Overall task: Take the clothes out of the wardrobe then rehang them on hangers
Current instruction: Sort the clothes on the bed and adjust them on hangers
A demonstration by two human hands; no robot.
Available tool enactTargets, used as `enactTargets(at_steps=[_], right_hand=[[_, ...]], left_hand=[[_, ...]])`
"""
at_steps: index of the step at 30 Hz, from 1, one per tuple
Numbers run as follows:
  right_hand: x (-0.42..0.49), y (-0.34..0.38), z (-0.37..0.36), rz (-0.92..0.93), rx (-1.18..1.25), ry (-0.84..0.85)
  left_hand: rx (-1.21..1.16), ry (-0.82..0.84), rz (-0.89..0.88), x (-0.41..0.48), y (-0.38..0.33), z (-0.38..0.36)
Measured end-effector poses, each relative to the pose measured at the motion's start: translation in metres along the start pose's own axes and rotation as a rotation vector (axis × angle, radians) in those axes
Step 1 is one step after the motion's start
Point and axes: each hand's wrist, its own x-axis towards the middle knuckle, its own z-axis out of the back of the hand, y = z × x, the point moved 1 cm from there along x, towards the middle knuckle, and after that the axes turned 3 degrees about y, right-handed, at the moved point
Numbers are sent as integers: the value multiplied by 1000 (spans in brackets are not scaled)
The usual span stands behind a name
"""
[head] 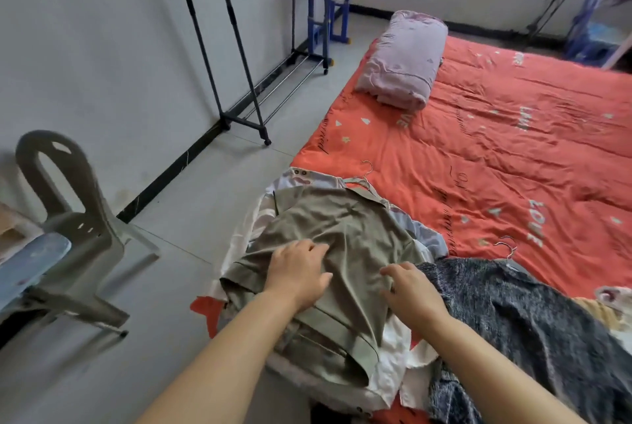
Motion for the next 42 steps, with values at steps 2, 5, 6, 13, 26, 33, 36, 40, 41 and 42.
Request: enactTargets(at_steps=[2,5,6,13,26,33,36,40,41,42], right_hand=[[21,1,1,-32,8,0],[64,0,3,-60,9,10],[81,-1,3,-70,17,14],[208,-29,-4,-158,62,32],[321,-123,-76,-335,38,-15],[334,-140,-104,-266,79,-241],[338,-141,-105,-250,115,-293],[336,-142,-101,-221,149,-305],[334,-141,-100,-204,156,-313],[331,-141,-99,-184,160,-326]], left_hand=[[5,14,-30,24,9,3],[26,30,-61,65,22,2],[32,41,-66,81,26,1],[60,154,-102,199,49,-22],[124,261,-76,374,79,-128],[181,252,-51,409,81,-164],[165,214,-56,414,81,-164],[129,179,-102,414,82,-160],[117,165,-121,412,83,-158],[110,146,-142,410,83,-155]])
